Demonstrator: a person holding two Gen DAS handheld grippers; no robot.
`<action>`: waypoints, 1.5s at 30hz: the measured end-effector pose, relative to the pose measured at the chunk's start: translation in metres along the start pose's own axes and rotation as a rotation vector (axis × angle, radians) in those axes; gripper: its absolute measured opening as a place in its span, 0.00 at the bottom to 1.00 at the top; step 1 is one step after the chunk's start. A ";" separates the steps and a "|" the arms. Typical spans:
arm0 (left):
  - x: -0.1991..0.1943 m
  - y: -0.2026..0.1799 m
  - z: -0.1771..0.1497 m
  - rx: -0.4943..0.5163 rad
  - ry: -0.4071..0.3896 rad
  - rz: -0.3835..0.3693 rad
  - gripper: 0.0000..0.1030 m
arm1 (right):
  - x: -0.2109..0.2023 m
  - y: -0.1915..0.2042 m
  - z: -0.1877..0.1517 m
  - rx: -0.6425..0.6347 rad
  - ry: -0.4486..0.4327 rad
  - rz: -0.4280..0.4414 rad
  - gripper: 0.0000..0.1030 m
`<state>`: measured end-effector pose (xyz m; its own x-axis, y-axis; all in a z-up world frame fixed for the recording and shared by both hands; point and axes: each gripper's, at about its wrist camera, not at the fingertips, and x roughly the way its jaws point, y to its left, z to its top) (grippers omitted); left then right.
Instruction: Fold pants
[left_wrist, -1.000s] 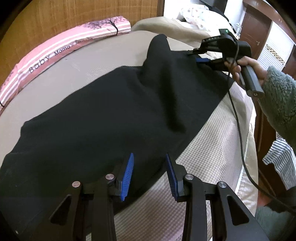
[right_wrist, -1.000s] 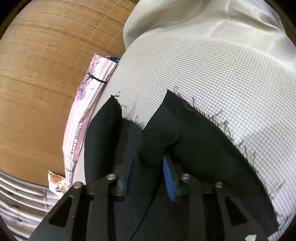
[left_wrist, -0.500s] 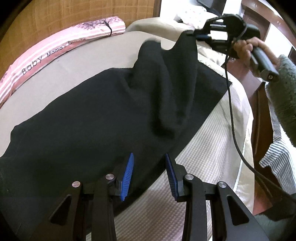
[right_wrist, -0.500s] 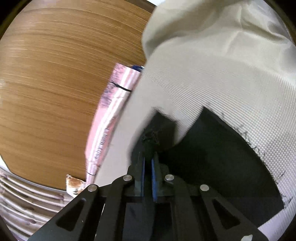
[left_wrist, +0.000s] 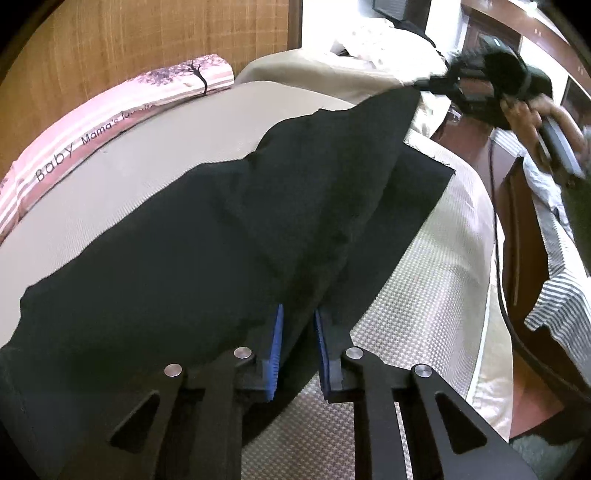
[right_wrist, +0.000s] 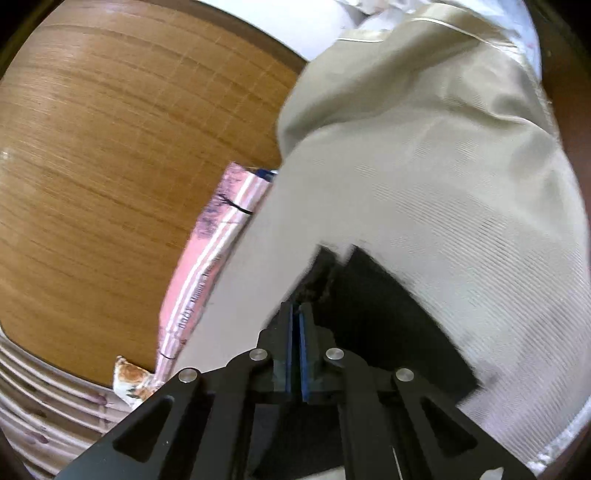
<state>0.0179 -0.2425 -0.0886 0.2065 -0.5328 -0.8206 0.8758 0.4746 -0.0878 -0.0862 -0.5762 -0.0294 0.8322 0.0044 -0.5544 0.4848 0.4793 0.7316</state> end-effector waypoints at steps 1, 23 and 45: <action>0.001 -0.001 -0.001 0.005 0.004 -0.001 0.17 | -0.002 -0.010 -0.004 0.020 0.005 -0.018 0.04; 0.012 -0.004 -0.003 0.008 0.035 0.017 0.16 | 0.021 -0.059 -0.042 0.082 0.118 -0.079 0.28; 0.004 -0.009 -0.007 0.063 0.015 -0.019 0.09 | -0.003 -0.024 -0.040 -0.092 0.026 -0.189 0.04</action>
<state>0.0078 -0.2446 -0.0950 0.1830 -0.5305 -0.8277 0.9055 0.4187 -0.0682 -0.1114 -0.5531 -0.0613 0.7212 -0.0711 -0.6891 0.6038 0.5520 0.5750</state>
